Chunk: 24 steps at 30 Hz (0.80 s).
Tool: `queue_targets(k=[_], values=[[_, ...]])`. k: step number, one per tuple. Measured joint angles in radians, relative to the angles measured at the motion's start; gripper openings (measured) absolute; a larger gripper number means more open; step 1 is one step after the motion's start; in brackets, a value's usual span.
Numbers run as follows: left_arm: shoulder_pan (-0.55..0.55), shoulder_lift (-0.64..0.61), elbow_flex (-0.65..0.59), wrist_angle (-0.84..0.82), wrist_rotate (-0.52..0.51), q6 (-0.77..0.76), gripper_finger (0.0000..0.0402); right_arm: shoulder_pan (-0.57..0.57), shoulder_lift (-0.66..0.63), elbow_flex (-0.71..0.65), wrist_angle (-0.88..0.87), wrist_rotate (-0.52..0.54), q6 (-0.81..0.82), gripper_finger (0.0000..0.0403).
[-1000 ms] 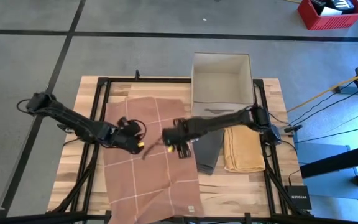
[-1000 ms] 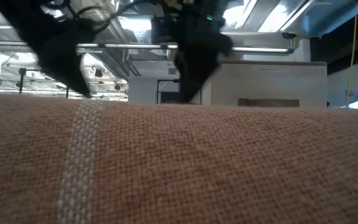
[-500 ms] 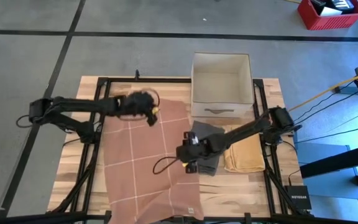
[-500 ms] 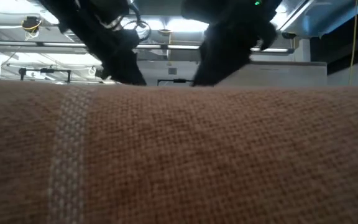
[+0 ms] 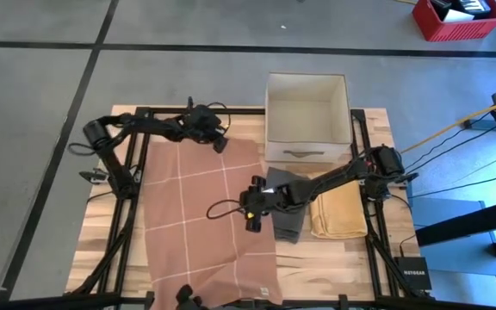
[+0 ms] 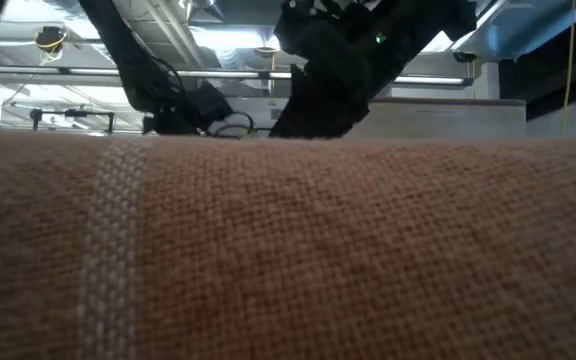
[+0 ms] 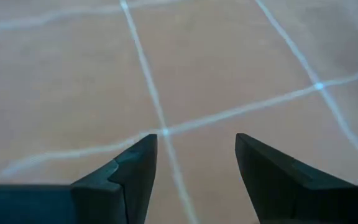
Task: Fold towel
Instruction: Fold the brown towel
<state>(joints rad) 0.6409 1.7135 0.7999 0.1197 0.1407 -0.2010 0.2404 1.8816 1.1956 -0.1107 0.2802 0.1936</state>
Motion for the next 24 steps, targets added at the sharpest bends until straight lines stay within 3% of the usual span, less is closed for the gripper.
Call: queue_targets(k=[3,7,14,17,20,24], values=[[0.004,0.079,0.041,-0.008,0.038,0.026,0.0178,0.012,0.004,0.0,0.028,-0.002,0.087,0.022],[-0.002,0.092,0.071,-0.004,0.12,0.077,0.0153,0.038,0.008,0.0,0.049,0.037,0.165,0.022],[-0.054,0.002,0.072,-0.109,0.118,0.197,0.0016,0.064,0.008,0.0,0.059,0.162,0.1,0.022],[-0.111,-0.053,0.072,-0.254,0.047,0.244,0.0011,0.06,0.016,0.0,0.061,0.186,0.09,0.022],[-0.196,-0.098,0.072,-0.402,-0.087,0.278,0.0004,0.06,0.034,0.0,0.066,0.217,0.069,0.0221],[-0.334,-0.12,0.071,-0.535,-0.21,0.245,0.0007,0.054,0.06,0.001,0.102,0.241,0.055,0.0221]])
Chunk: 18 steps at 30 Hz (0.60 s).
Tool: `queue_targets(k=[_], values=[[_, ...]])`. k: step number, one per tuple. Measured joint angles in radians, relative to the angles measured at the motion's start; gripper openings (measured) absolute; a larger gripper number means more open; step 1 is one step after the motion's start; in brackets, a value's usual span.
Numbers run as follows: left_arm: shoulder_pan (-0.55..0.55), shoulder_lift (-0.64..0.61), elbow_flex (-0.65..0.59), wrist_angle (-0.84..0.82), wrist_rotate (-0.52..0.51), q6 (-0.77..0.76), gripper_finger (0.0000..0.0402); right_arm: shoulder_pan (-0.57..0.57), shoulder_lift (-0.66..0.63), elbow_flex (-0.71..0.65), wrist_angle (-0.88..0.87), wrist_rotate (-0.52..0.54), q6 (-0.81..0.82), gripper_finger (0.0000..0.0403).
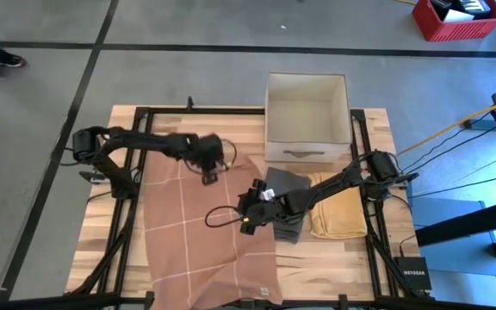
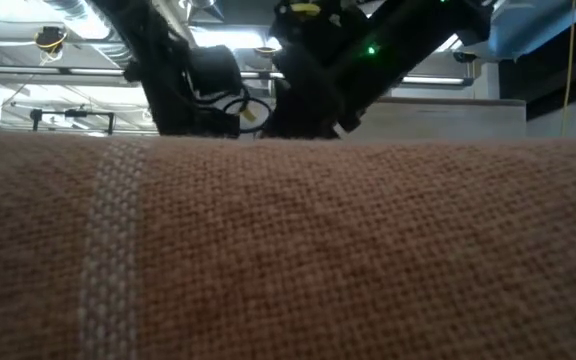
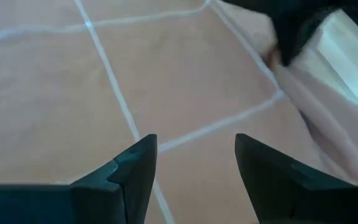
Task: Fold towel
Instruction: Fold the brown towel
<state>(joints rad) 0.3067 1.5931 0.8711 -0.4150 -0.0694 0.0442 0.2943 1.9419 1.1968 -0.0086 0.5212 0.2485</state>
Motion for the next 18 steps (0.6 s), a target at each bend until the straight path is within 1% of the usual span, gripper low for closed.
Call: queue_targets(k=[3,5,9,13,15,18], values=[[-0.106,-0.003,0.0,-0.038,-0.013,-0.065,0.0003,-0.004,0.021,0.0,0.032,-0.001,-0.015,0.0221],[-0.169,-0.003,0.0,-0.042,-0.014,-0.095,0.0003,-0.008,0.023,-0.002,0.024,0.002,-0.016,0.022],[-0.251,-0.002,-0.001,-0.029,-0.034,-0.144,0.0018,-0.01,0.027,-0.001,0.034,0.025,-0.018,0.0221],[-0.261,-0.002,0.001,0.005,-0.04,-0.116,0.0059,-0.009,0.027,-0.001,0.035,0.024,-0.018,0.0221],[-0.254,-0.003,0.023,-0.026,-0.043,-0.089,0.0089,-0.009,0.027,-0.001,0.035,0.022,-0.018,0.0221],[-0.236,-0.022,0.085,-0.125,-0.048,-0.035,0.0132,-0.007,0.027,-0.001,0.033,0.018,-0.018,0.0221]])
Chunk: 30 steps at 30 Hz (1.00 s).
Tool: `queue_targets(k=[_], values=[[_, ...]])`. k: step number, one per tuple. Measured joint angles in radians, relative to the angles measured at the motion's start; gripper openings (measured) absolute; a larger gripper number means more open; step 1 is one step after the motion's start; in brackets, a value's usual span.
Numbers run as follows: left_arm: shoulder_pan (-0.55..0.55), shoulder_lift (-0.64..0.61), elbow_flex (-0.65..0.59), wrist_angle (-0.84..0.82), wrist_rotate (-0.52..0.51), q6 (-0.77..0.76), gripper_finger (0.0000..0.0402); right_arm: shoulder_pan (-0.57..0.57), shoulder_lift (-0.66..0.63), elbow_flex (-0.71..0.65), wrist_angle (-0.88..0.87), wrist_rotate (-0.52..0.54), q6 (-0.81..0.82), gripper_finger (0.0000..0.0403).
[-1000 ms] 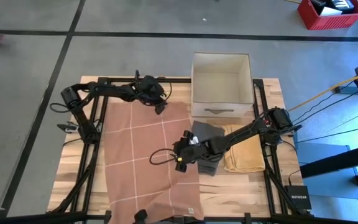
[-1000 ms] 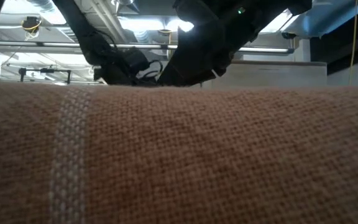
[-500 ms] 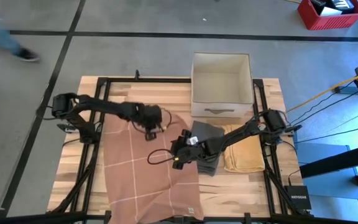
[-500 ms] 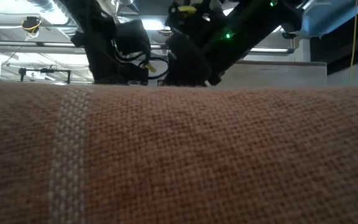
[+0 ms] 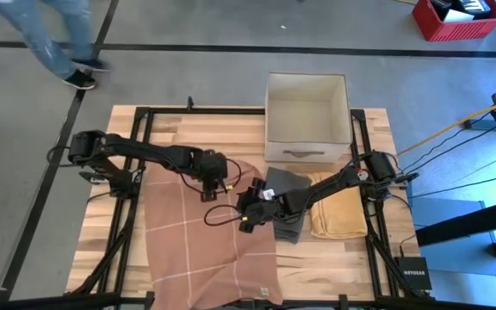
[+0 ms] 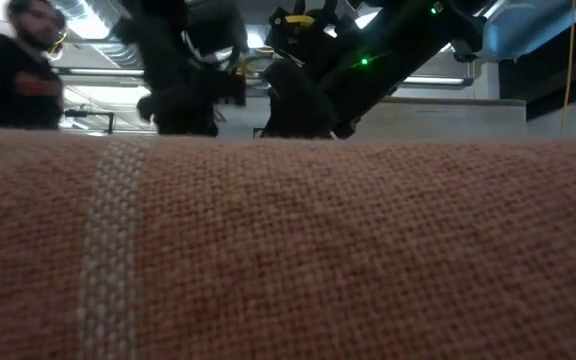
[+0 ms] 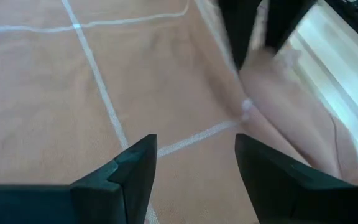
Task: Fold towel
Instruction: Fold the brown towel
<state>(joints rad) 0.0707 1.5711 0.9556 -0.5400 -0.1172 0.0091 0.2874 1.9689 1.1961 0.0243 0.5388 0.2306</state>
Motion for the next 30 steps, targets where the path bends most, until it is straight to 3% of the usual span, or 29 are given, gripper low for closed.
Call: queue_targets(k=[4,10,15,23,26,30], values=[[0.048,-0.04,0.065,-0.041,-0.055,0.057,0.0165,0.0,0.0,0.0,-0.001,0.0,0.0,0.0221],[0.218,-0.033,0.067,0.126,-0.074,0.122,0.0173,0.0,0.0,0.0,0.003,-0.009,0.0,0.0221],[0.334,0.068,0.067,0.188,0.074,0.121,0.0169,0.0,0.0,0.0,0.003,-0.016,0.0,0.0221],[0.338,0.264,0.069,0.194,0.072,0.235,0.0168,0.0,0.0,0.0,0.001,-0.016,0.0,0.0221],[0.318,0.259,0.069,0.187,0.083,0.232,0.0168,0.0,0.0,0.0,-0.004,-0.016,-0.001,0.0221],[0.263,0.169,0.064,0.137,0.213,0.222,0.0168,0.0,0.0,0.0,-0.007,-0.016,0.0,0.0221]])
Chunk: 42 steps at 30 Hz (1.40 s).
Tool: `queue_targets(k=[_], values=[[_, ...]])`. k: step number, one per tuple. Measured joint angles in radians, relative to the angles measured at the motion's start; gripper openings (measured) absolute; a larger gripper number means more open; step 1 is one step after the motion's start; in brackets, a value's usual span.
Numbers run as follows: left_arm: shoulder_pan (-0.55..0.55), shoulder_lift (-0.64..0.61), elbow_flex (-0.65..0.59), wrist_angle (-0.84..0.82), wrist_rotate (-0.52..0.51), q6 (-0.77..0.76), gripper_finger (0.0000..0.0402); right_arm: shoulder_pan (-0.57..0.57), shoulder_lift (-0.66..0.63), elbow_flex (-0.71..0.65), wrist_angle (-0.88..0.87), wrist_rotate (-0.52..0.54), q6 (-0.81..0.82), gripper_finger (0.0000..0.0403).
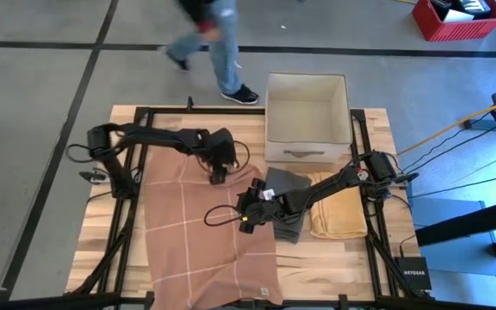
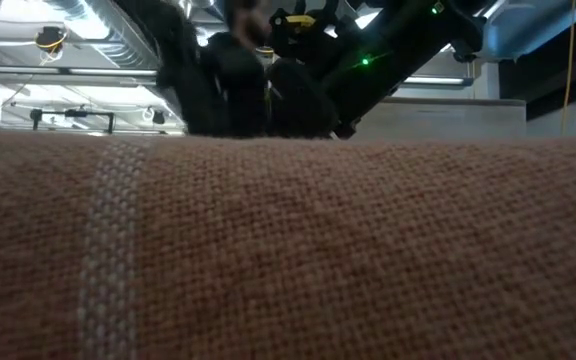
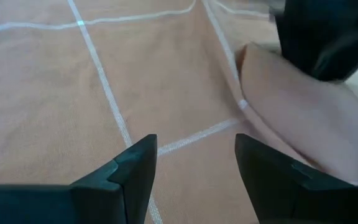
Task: Fold towel
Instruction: Fold the brown towel
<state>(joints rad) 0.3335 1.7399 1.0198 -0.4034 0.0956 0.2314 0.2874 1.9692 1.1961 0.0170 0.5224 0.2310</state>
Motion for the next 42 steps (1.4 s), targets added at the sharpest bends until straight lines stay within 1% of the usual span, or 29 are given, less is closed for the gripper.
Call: queue_targets(k=[3,5,8,10,12,14,17,19,22,24,26,27,30,33,38,40,42], values=[[-0.043,-0.07,0.004,-0.049,0.084,-0.01,0.0168,0.0,0.0,-0.001,-0.001,0.0,0.0,0.0221],[-0.077,-0.089,0.001,-0.066,0.141,-0.03,0.0168,0.0,0.0,-0.01,0.006,0.0,0.0,0.0221],[-0.148,-0.098,0.003,-0.044,0.172,-0.09,0.0168,0.0,0.0,-0.023,0.021,-0.003,0.002,0.0221],[-0.197,-0.075,-0.005,-0.045,0.171,-0.096,0.0168,0.0,0.0,-0.028,0.039,-0.019,0.004,0.0221],[-0.234,-0.054,-0.021,-0.047,0.13,-0.098,0.0168,0.0,0.0,-0.03,0.035,-0.021,0.003,0.0221],[-0.262,-0.055,-0.021,-0.046,0.06,-0.109,0.0168,0.0,0.0,-0.03,0.035,-0.021,0.002,0.0221],[-0.287,-0.101,0.012,-0.12,-0.063,-0.115,0.0168,0.0,0.0,-0.03,0.041,-0.022,0.0,0.0221],[-0.29,-0.149,0.044,-0.158,-0.145,-0.116,0.0168,0.0,0.0,-0.03,0.042,-0.022,0.0,0.0221],[-0.273,-0.221,0.06,-0.147,-0.275,-0.087,0.0168,0.0,0.0,-0.03,0.044,-0.022,0.0,0.0221],[-0.241,-0.245,0.057,-0.12,-0.306,-0.055,0.0168,0.0,0.0,-0.03,0.047,-0.022,0.0,0.0221],[-0.192,-0.25,0.052,-0.114,-0.274,-0.05,0.0168,0.0,0.0,-0.03,0.057,-0.022,-0.001,0.0221],[-0.16,-0.245,0.051,-0.119,-0.23,-0.062,0.0168,0.0,0.0,-0.03,0.061,-0.022,-0.004,0.0221],[-0.083,-0.194,0.051,-0.122,-0.05,-0.076,0.0168,0.0,0.0,-0.03,0.07,-0.024,-0.007,0.0221],[-0.056,-0.123,0.051,-0.145,0.072,-0.05,0.0166,0.0,0.0,-0.03,0.07,-0.026,-0.008,0.0221],[-0.082,0.002,0.05,-0.192,0.152,0.013,0.0152,0.0,0.0,-0.03,0.068,-0.026,-0.008,0.0221],[-0.099,0.04,0.05,-0.168,0.156,0.025,0.0147,0.0,0.0,-0.03,0.066,-0.026,-0.008,0.0221],[-0.109,0.072,0.05,-0.145,0.133,0.018,0.0143,0.0,0.0,-0.03,0.067,-0.025,-0.008,0.0221]])
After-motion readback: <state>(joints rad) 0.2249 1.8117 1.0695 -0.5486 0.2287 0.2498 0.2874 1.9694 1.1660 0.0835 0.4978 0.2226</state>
